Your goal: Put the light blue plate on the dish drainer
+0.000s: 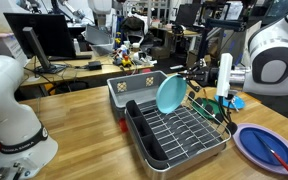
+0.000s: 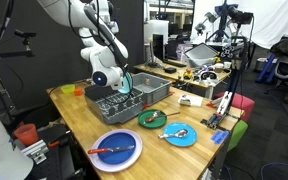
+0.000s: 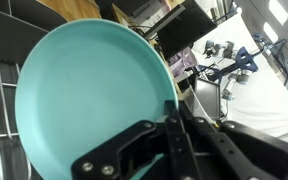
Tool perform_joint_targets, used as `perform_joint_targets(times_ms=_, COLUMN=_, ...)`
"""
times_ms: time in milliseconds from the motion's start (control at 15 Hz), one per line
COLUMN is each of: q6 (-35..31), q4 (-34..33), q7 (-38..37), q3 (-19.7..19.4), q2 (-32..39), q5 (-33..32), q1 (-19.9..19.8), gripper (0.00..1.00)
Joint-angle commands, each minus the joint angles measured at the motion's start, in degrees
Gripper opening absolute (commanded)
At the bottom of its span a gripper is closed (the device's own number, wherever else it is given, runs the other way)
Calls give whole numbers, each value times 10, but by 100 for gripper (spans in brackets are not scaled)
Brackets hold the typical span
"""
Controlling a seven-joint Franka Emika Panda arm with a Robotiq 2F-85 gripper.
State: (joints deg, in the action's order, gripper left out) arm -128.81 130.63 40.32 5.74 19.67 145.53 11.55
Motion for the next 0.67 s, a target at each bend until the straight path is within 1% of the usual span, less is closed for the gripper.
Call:
perform_joint_targets(times_ms=0, q6=-14, q4=-19, q7=-26, q3=-8, q2=14, q5=9, q1=11, gripper=2)
perform_joint_targets(times_ms=600, q6=-15, q4=-47, q7=-29, q3=-19, q2=39, q5=-1, q1=13, gripper=2)
